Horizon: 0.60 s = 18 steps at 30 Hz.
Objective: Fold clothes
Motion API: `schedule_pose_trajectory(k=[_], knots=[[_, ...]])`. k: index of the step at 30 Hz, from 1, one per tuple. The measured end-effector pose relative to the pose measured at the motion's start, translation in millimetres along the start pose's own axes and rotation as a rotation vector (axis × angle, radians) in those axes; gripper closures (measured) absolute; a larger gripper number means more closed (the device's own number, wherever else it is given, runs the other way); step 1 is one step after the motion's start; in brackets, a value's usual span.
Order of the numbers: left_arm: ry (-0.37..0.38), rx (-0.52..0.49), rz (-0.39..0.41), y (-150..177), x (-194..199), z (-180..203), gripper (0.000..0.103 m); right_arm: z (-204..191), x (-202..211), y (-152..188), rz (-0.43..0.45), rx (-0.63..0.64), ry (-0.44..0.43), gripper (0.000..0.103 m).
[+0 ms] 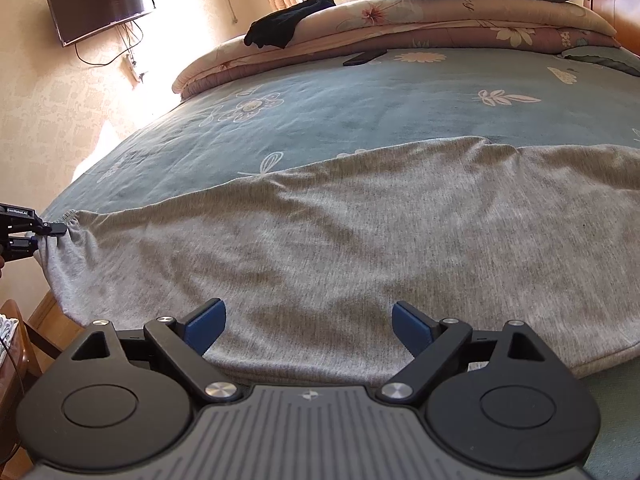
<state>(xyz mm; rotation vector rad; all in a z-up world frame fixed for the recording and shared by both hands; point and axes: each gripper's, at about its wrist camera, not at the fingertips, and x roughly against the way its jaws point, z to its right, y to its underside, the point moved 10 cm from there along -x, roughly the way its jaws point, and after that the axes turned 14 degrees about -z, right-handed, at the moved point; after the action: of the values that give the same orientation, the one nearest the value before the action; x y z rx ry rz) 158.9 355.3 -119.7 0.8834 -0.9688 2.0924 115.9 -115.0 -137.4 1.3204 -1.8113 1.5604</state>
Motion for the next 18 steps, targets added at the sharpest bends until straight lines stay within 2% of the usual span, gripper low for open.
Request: schedule_pose_trajectory(k=[3, 8, 13, 16, 18], knots=[[0.032, -0.022, -0.002, -7.6, 6.6, 25.8, 0.09, 1.3, -0.6, 0.8, -0.001, -0.008, 0.0, 0.01], [0.142, -0.11, 0.006, -22.6, 23.3, 93.1, 0.09, 1.5, 2.3, 0.4, 0.009, -0.013, 0.0, 0.01], [0.301, -0.201, 0.036, -31.5, 53.9, 162.7, 0.09, 4.4, 5.4, 0.4, 0.019, -0.022, 0.005, 0.009], [0.377, -0.201, 0.077, -36.0, 68.3, 174.5, 0.09, 7.2, 5.5, 1.6, 0.017, -0.035, 0.003, 0.009], [0.368, -0.176, 0.091, -39.0, 65.9, 162.1, 0.09, 8.5, 5.9, 2.5, 0.017, -0.037, 0.003, 0.009]])
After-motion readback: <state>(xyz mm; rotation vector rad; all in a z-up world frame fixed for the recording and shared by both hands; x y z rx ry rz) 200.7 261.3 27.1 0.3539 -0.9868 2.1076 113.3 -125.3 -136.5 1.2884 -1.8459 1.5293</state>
